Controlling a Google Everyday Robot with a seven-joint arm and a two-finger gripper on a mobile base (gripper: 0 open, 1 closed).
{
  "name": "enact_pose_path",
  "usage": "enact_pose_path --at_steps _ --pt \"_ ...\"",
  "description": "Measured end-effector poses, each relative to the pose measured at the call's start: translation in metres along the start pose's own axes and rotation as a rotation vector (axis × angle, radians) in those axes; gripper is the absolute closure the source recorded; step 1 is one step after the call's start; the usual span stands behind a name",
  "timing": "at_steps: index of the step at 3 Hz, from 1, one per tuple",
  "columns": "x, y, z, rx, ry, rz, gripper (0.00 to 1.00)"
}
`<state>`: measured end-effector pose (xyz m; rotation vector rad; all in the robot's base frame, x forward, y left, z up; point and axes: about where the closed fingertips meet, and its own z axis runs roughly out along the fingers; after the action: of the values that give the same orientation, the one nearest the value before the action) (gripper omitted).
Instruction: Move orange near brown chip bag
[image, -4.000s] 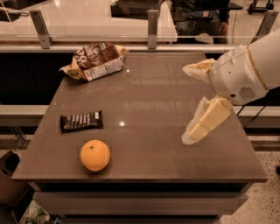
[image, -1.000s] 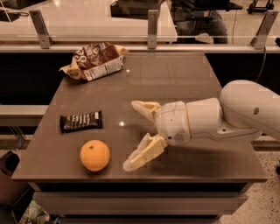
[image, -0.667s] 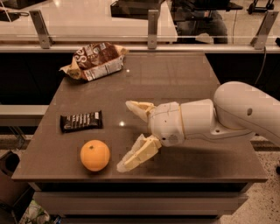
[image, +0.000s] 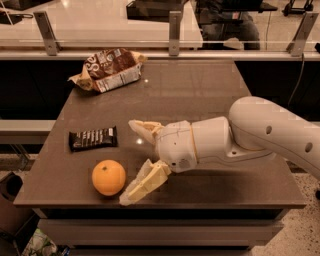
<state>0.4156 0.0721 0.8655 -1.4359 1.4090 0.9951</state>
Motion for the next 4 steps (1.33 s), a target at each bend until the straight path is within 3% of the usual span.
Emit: enact_pose_path --at_steps 2,3,4 --pt "0.011 0.018 0.031 -0.107 -0.017 0.047 0.00" --pt "0.013 0.027 0.040 -0.134 -0.017 0.048 0.17" --pt "0.011 0.028 0.041 -0.136 -0.016 0.045 0.41"
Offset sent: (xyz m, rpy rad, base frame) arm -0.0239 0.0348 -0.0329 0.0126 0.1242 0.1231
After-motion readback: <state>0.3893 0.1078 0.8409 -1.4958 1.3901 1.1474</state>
